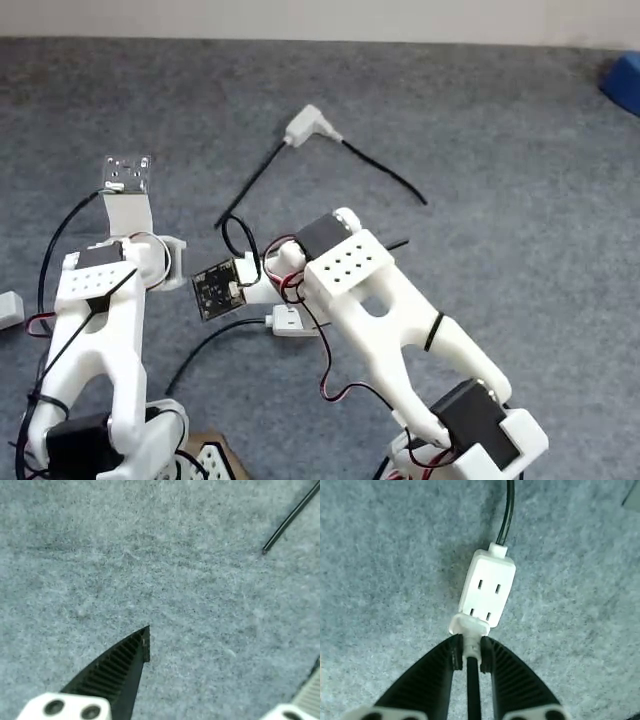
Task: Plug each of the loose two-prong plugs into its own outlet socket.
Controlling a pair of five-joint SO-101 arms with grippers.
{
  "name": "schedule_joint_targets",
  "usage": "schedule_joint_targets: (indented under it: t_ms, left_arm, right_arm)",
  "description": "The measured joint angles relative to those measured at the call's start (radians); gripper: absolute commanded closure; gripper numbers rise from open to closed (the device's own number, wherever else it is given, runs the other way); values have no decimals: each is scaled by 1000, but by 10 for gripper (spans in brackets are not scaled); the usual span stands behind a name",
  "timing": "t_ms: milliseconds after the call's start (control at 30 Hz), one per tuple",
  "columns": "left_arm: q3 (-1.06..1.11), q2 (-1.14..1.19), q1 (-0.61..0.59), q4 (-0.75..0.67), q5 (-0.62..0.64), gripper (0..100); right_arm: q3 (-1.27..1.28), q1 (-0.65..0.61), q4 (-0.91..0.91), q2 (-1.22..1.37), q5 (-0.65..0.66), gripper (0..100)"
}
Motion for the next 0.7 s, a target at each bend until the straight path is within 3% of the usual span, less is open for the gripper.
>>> schedule_joint_targets:
  t_ms: [700]
  left_arm:
    - [0,0,0,0,0,530]
  right_arm:
    - [-69,-8,46,0,0,990]
